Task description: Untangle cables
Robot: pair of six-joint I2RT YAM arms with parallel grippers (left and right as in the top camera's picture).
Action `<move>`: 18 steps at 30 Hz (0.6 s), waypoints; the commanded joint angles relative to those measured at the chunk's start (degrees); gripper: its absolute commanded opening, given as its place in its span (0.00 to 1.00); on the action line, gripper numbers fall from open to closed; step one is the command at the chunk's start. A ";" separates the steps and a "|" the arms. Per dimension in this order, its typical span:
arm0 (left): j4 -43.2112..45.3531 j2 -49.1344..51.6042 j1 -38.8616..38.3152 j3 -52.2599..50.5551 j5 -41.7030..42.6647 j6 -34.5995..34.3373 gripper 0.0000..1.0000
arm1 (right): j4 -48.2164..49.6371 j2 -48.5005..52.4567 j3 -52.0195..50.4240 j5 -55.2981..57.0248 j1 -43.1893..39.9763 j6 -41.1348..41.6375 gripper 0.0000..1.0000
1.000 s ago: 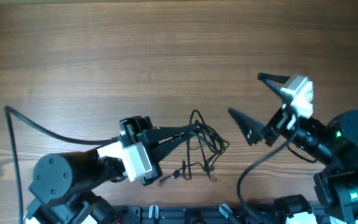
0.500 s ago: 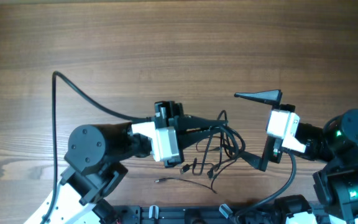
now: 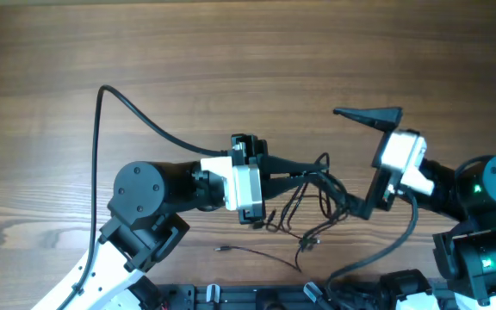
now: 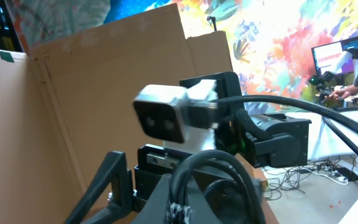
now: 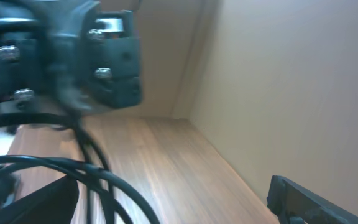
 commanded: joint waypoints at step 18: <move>1.68 -0.28 -0.28 0.85 3.50 -0.98 0.04 | 2.03 9.05 0.17 0.50 -0.20 6.43 1.00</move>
